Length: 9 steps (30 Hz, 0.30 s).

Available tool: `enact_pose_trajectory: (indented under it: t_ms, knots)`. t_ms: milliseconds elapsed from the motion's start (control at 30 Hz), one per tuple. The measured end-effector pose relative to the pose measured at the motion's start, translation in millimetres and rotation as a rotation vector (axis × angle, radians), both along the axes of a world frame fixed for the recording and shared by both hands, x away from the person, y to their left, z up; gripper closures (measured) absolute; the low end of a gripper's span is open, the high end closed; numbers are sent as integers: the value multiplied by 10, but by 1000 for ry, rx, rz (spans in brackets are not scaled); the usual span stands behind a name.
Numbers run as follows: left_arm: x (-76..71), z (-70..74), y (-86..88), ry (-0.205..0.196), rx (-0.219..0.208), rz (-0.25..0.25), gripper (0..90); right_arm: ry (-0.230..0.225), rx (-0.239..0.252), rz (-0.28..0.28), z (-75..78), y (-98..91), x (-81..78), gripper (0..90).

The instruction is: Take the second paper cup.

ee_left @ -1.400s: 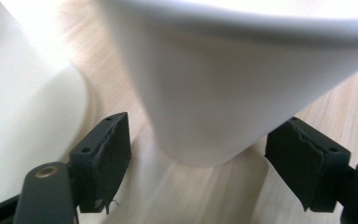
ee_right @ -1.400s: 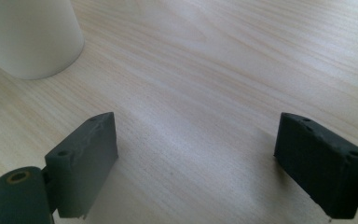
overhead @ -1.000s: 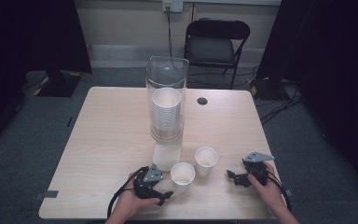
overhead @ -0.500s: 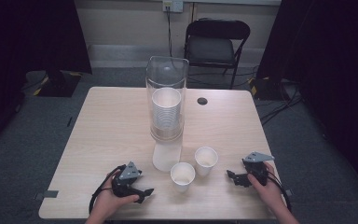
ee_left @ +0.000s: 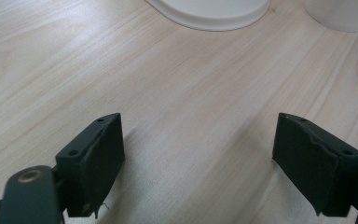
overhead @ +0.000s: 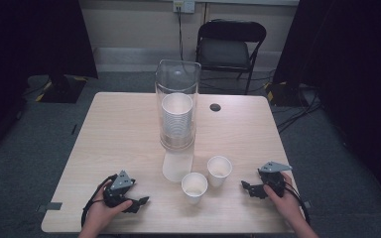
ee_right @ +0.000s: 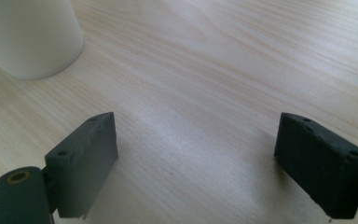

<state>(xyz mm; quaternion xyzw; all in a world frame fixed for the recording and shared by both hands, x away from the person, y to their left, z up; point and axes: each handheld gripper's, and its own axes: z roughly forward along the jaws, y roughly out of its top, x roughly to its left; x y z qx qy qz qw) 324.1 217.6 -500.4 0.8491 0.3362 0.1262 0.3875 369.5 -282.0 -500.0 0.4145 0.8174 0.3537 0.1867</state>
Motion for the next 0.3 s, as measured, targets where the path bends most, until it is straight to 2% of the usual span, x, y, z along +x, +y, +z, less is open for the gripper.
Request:
enact_pose_trajectory:
  t_ms: [200,300]
  knots:
    - [-12,-14,-17,-21,28,-15,150,0,0,0,0,0,0,126]
    - [2,-15,-30,-19,40,-3,119,0,-1,-9,0,-12,-19,127]
